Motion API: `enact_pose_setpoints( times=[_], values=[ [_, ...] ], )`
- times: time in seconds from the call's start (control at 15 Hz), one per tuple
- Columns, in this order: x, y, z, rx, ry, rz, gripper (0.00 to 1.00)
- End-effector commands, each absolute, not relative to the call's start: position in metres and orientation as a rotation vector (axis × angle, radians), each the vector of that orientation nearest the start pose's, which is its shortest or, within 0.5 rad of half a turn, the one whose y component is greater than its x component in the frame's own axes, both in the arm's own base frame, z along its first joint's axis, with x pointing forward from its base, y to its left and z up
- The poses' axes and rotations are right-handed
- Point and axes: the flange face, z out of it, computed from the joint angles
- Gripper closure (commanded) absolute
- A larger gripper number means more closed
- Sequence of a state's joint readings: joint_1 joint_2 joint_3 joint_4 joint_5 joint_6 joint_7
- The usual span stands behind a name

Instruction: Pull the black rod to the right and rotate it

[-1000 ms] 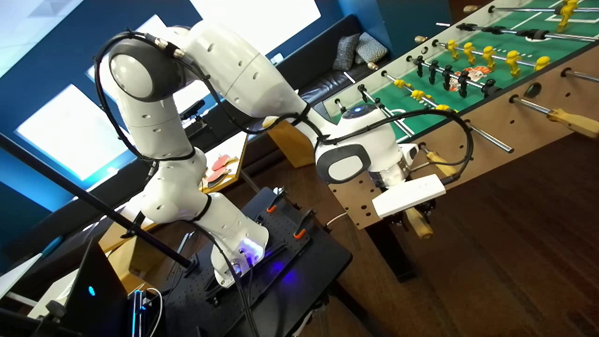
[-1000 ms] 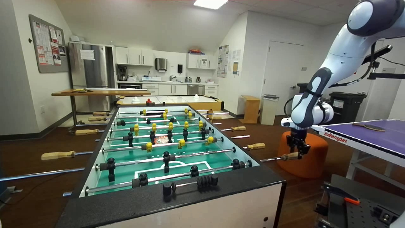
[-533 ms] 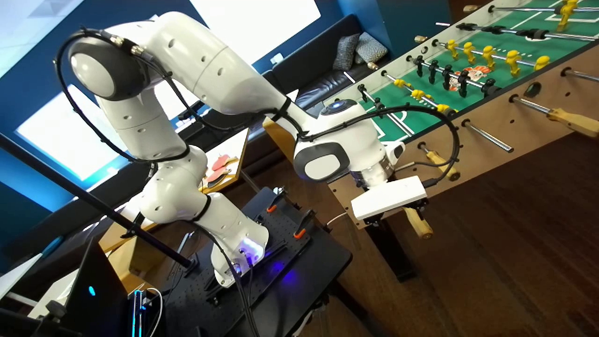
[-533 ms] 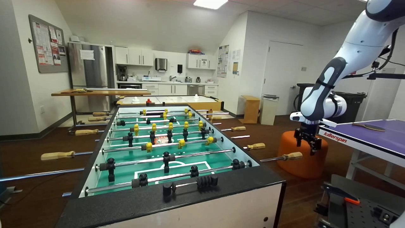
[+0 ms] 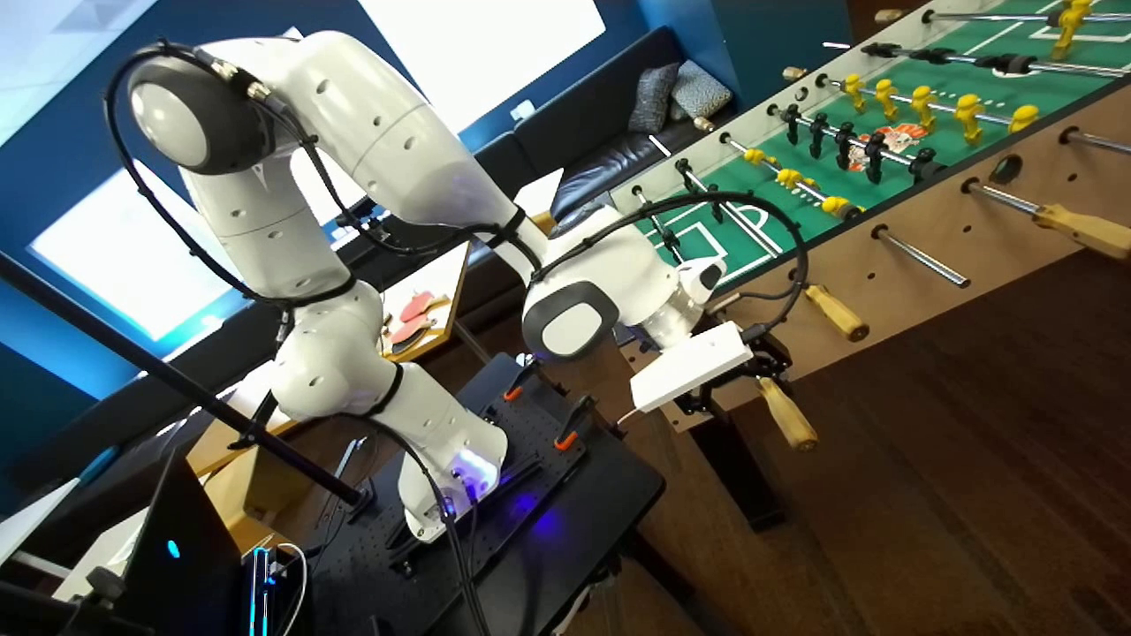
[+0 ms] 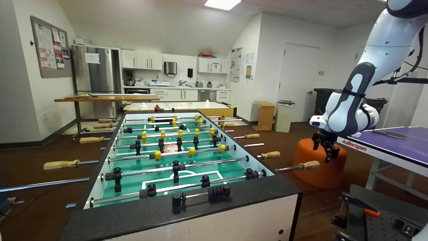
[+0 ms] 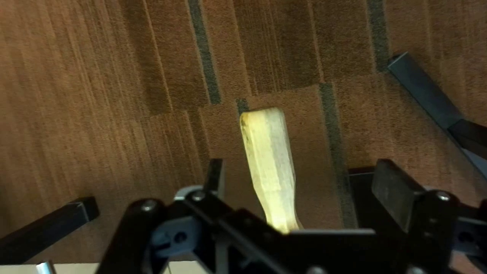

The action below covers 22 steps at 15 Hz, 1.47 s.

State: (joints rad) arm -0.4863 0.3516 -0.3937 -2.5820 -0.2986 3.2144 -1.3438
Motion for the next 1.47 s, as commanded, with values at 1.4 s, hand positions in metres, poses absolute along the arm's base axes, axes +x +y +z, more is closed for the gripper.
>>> enact_pose_setpoints(
  times=[1.4],
  values=[
    [0.336, -0.326, 0.141, -3.282, -1.38, -0.175, 0.0]
  ],
)
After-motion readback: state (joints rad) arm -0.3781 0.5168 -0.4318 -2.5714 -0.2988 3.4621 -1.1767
